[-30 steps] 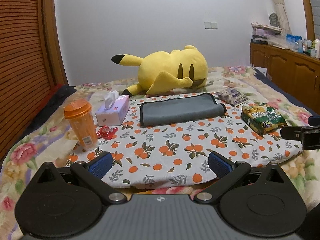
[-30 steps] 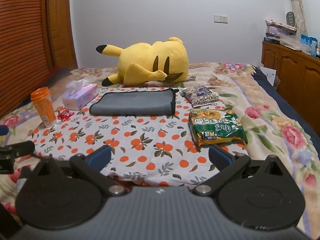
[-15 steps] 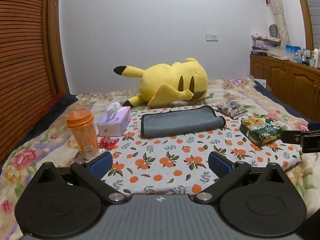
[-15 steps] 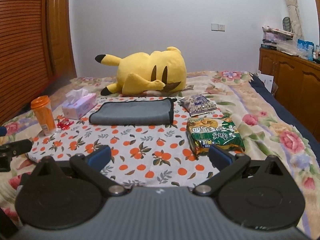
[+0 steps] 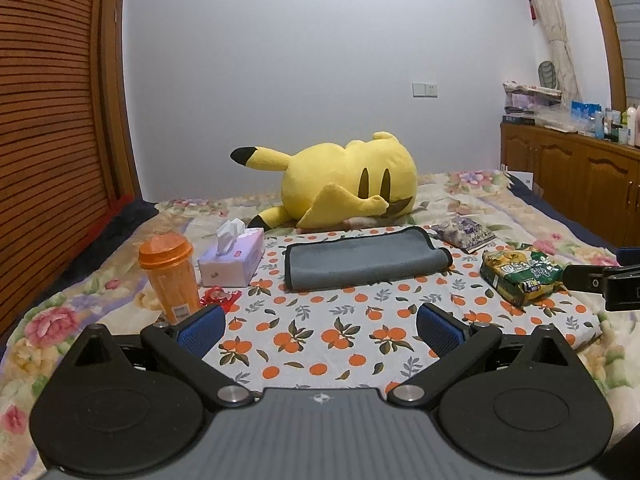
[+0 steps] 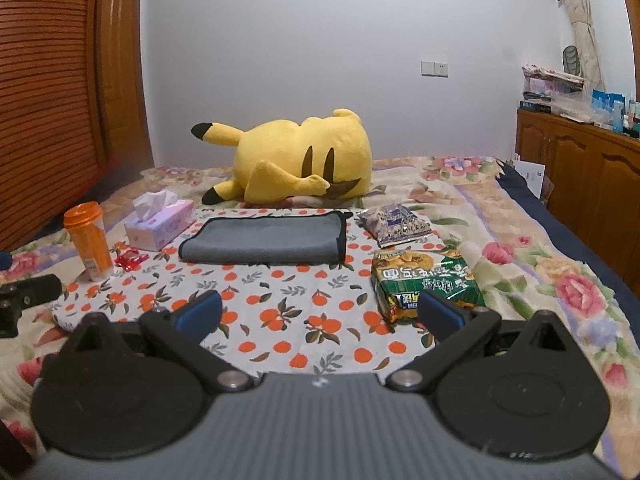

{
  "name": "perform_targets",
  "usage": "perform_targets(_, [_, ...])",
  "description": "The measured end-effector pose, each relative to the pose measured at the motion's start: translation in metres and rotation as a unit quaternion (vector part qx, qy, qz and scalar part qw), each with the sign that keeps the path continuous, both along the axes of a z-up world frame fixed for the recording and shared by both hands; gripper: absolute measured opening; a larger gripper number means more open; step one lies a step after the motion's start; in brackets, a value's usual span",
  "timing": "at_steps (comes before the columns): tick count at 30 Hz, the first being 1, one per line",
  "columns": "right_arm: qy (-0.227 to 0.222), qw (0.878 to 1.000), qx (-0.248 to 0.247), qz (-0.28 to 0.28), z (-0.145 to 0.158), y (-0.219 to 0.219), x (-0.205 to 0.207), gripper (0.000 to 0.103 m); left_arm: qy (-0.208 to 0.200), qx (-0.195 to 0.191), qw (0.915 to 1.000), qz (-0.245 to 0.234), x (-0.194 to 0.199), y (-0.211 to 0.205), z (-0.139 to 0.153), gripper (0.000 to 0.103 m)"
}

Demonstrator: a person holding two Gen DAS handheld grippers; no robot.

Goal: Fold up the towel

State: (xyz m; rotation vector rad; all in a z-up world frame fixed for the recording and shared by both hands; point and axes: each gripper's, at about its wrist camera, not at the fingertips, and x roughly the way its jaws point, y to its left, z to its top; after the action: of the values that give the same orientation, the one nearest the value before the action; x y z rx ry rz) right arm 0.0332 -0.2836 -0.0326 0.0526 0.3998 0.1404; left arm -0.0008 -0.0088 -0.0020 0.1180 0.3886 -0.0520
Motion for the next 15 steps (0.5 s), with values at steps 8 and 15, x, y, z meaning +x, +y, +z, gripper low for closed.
perform_targets(8, [-0.023,1.000,0.001,-0.002,0.0034,0.0004,-0.0055,0.103,-0.012,0.003,0.9999,-0.001,-0.0023,-0.0003,0.0018,0.103])
perform_targets(15, [-0.040,0.999,0.004,-0.005,0.0058,-0.0010,-0.0089,0.103,-0.025,0.014,0.9996,-0.002,-0.0063,-0.0026,0.0036,0.103])
